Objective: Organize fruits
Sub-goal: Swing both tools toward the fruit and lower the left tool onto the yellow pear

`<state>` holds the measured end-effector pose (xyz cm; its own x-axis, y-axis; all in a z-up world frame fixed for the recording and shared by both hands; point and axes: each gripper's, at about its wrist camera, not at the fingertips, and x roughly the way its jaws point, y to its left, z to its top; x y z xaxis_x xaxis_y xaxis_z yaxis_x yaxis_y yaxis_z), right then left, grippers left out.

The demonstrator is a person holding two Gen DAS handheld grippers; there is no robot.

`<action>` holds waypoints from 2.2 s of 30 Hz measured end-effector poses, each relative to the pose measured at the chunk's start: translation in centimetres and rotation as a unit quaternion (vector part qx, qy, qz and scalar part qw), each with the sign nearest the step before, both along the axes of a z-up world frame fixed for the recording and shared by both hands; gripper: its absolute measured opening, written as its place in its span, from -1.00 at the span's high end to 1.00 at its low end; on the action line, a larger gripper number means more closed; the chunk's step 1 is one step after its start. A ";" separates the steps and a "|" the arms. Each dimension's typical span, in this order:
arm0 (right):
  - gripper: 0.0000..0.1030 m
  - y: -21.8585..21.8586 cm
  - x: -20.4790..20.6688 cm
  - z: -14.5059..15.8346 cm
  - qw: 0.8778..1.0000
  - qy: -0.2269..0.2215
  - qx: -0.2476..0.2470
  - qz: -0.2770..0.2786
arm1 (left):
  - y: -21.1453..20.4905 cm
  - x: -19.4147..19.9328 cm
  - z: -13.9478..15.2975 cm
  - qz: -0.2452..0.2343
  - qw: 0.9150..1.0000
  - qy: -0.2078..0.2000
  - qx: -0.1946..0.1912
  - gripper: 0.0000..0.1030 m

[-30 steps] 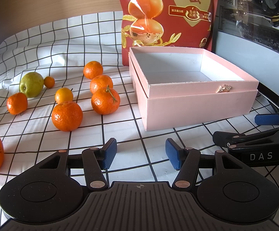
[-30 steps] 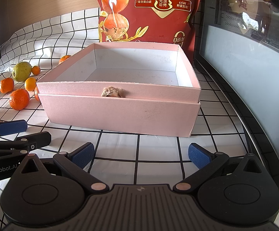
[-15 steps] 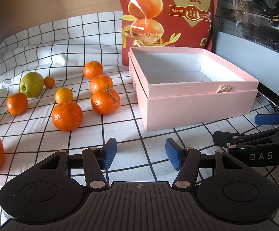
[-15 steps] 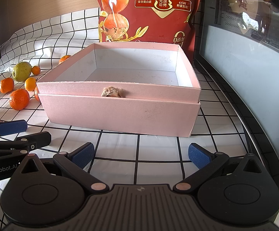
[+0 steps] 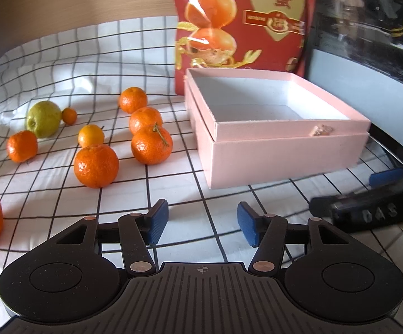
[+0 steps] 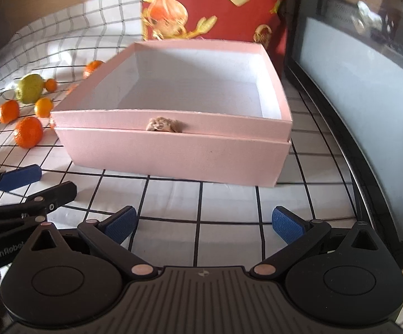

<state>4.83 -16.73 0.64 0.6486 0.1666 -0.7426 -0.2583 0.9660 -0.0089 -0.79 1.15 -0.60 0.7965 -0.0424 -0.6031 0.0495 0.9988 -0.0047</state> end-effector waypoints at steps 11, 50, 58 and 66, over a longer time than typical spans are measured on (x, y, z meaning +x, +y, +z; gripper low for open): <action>-0.90 1.9 -1.4 0.7 0.997 0.035 0.000 -0.065 | 9.9 -1.1 5.6 -0.078 0.980 0.081 -0.167 0.01; -0.82 18.6 -7.8 3.7 0.989 -0.052 -0.029 0.138 | 29.7 -3.0 9.3 0.153 0.984 0.033 -0.082 0.01; -0.82 18.4 -8.4 3.3 0.989 -0.047 -0.050 0.131 | 31.3 2.3 6.7 0.140 0.988 0.071 -0.010 -0.08; -0.82 17.0 -8.6 3.4 0.992 -0.046 -0.064 0.102 | 31.5 4.2 5.4 0.116 0.991 0.069 0.001 -0.18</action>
